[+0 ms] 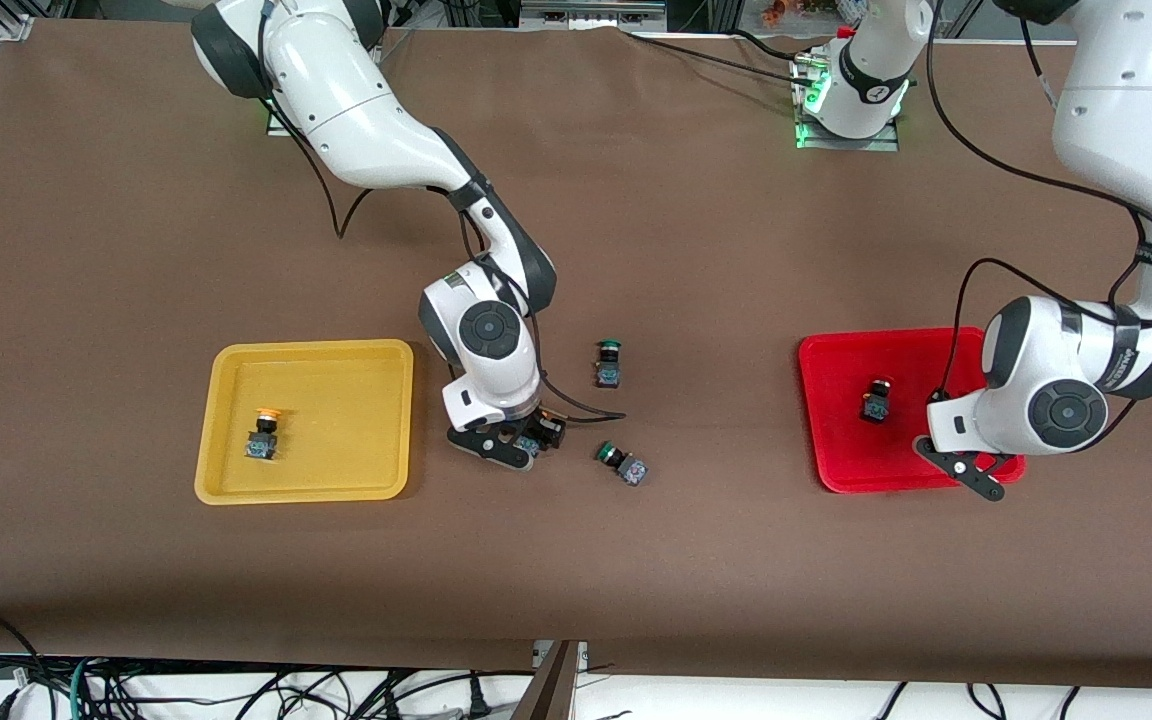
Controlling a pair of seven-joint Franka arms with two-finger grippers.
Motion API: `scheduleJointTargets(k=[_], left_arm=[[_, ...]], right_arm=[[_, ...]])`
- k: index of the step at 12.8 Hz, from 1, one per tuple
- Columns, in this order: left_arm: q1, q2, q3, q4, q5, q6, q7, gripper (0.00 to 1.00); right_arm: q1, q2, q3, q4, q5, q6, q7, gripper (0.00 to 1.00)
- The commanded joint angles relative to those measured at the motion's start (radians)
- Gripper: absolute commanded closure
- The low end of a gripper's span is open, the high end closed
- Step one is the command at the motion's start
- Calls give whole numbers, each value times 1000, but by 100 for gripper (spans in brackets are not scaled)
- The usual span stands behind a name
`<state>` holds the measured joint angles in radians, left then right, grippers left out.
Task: Place red and yellow buttons in trays
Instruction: 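Release the red button in the red tray while the right gripper places its button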
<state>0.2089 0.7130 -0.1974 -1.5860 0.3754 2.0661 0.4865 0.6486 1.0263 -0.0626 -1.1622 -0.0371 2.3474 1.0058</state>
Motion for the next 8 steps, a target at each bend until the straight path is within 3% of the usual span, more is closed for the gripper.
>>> scheduleJointTargets(k=[1, 2, 3, 6, 8], left_arm=[[15, 0, -17, -20, -24, 28, 43, 70], [15, 0, -17, -22, -24, 28, 43, 42], [15, 0, -17, -22, -26, 28, 43, 0], [17, -27, -23, -12, -26, 5, 40, 0], [17, -96, -46, 4, -97, -58, 35, 0]], right_arm=[[6, 6, -14, 36, -18, -13, -10, 100], [0, -14, -17, 36, -17, -46, -28, 100], [-13, -32, -17, 36, -14, -109, -86, 100], [-143, -141, 9, 36, 20, -293, -342, 100], [-234, -173, 7, 35, 71, -376, -538, 100]])
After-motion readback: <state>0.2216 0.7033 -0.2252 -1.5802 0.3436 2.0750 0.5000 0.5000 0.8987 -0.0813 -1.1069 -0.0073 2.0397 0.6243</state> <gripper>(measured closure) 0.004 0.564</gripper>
